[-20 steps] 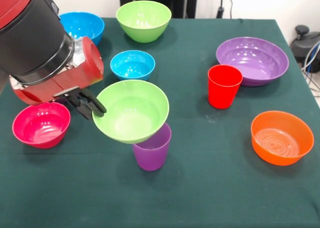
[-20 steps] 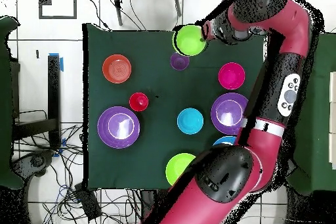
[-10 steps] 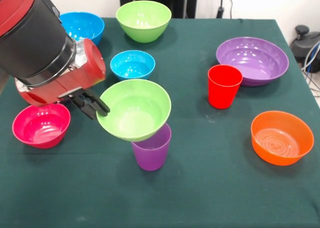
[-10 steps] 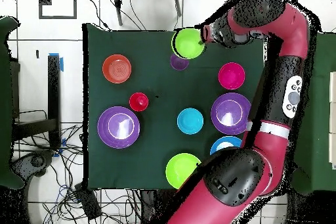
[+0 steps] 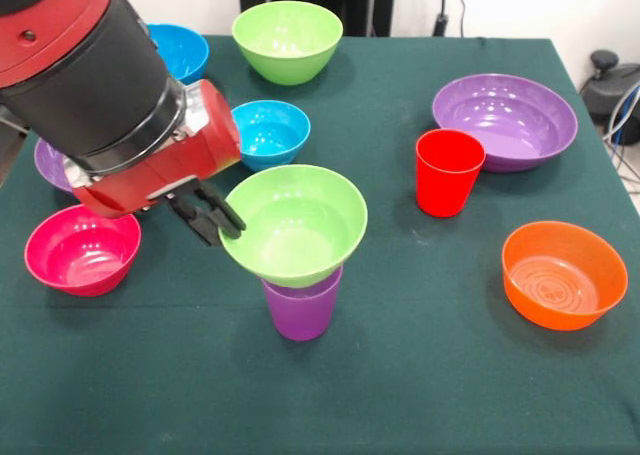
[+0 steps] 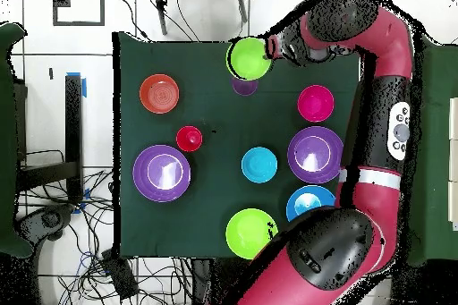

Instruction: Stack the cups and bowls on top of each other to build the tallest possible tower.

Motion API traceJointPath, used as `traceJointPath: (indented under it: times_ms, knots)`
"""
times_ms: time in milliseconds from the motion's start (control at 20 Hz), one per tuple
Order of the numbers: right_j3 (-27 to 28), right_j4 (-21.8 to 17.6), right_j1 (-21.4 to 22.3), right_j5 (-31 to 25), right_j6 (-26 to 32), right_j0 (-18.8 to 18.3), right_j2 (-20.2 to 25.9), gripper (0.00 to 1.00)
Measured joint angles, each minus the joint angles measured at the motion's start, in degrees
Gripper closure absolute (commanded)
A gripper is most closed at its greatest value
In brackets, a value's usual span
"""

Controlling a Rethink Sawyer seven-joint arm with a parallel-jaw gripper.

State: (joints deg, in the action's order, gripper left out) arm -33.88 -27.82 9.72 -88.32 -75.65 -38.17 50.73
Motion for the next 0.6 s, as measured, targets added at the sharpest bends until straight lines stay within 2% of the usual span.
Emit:
traceJointPath:
  times_ms: [600]
  knots:
    - [-5.9, 1.4, 1.6, 4.2, 0.0, -1.0, -0.1, 1.00]
